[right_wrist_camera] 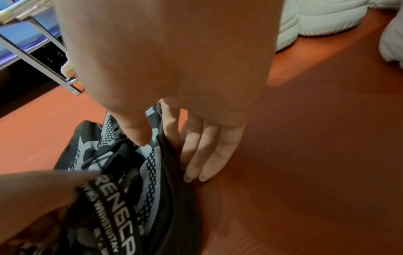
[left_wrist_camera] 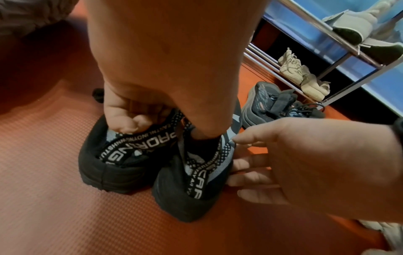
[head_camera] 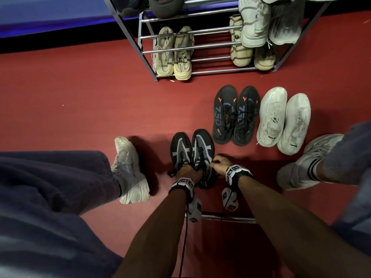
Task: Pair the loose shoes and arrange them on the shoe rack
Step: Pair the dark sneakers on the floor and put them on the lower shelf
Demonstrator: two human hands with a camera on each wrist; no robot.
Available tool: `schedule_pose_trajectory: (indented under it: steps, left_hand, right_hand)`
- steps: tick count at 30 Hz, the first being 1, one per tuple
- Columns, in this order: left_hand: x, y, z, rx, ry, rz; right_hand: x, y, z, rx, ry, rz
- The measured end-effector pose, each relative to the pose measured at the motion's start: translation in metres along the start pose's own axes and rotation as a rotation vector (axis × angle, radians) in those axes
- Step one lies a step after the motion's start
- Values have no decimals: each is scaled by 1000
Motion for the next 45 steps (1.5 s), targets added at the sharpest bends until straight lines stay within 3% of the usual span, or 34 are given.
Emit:
schedule_pose_trajectory:
  steps: [4, 13, 22, 24, 27, 31, 35, 45]
  left_hand:
    - [7, 4, 10, 67, 6, -87]
    - [8, 12, 1, 60, -185, -1]
    - [26, 83, -9, 400, -311, -122]
    - [37, 104, -15, 453, -325, -135]
    - [61, 130, -28, 499, -387, -133]
    - [103, 143, -48, 498, -461, -132]
    - [131, 134, -71, 443, -441, -97]
    - [132, 111, -116, 352, -391, -13]
  right_hand:
    - [1, 0, 0, -14, -4, -12]
    - [-7, 1, 3, -38, -27, -22]
    - [-66, -1, -7, -2, 110, -172]
    - [-73, -3, -31, -3, 146, -209]
    - [-99, 12, -22, 31, 168, -301]
    - [-121, 31, -11, 49, 183, -390]
    - [-127, 51, -20, 58, 189, -386]
    - [-117, 60, -52, -40, 123, -425]
Point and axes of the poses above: each hand's wrist, its own z-axis away from the middle knuckle, its own y-axis out of the back of the hand, x = y × z, the point moved 7 cm from there along -z, towards the middle knuckle, and after that the axes turned 1 degree about y, right-handed, at the moved point
